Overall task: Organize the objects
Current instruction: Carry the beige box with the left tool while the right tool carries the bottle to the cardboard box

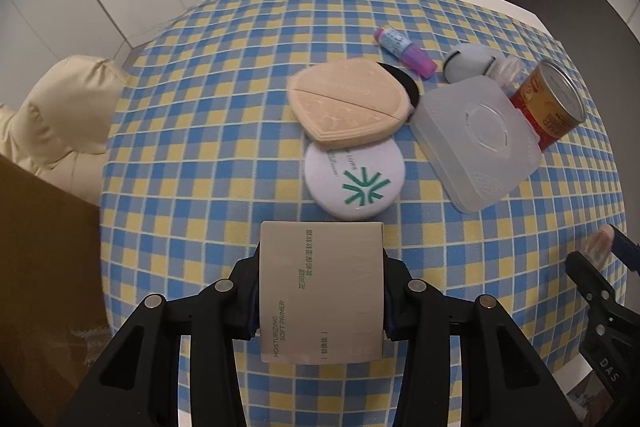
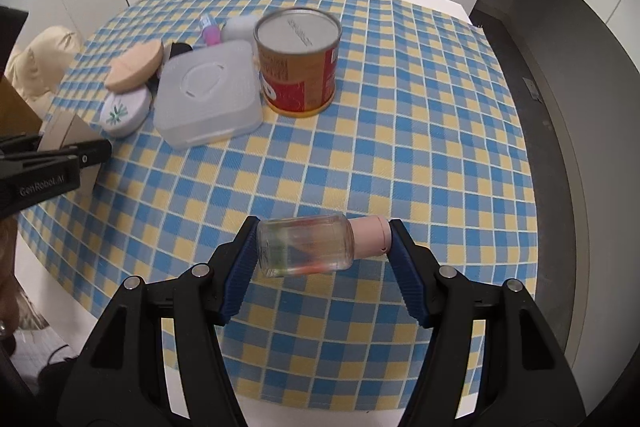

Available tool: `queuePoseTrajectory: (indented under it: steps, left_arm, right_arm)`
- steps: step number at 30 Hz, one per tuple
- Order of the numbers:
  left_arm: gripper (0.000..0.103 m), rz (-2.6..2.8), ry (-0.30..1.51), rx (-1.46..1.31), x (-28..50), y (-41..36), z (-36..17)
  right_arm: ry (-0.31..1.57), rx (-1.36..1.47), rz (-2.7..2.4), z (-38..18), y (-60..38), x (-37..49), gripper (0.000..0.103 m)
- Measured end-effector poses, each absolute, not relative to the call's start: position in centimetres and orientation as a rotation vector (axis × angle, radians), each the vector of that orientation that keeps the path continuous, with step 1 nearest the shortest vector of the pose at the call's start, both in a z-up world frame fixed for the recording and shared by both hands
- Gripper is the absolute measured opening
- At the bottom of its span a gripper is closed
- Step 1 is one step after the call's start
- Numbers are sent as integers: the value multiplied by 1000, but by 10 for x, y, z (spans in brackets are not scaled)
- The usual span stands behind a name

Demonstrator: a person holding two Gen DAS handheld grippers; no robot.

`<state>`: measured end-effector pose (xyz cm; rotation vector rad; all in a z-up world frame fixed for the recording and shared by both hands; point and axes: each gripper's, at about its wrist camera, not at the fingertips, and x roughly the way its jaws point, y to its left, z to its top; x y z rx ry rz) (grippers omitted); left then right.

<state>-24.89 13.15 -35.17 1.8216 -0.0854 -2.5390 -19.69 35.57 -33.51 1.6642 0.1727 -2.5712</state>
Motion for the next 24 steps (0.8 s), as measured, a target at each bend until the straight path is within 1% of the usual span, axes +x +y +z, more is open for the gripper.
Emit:
queuePoseTrajectory:
  steps: [6,11,15,19,24]
  left_arm:
    - [44,-2518,-79,1795,-244,120,-334]
    - [44,-2501,-100,1748,-240,127,-311]
    - [44,-2498,-95,1721,-234,128,-284]
    - [44,-2513,-80,1688,-229,128,-253]
    - [44,-2560,-126,1598,-227,130,-215]
  right_arm:
    - [175,1686,-2567,-323,346,-197,66]
    - [153,1698,-2578,-301,343,-199,66]
    - [166,1696,-2612,-281,341,-199,66]
    - [135,1668,-2639,-253,339,-198,66]
    - [142,1622,-2694,-215,336,-192,66]
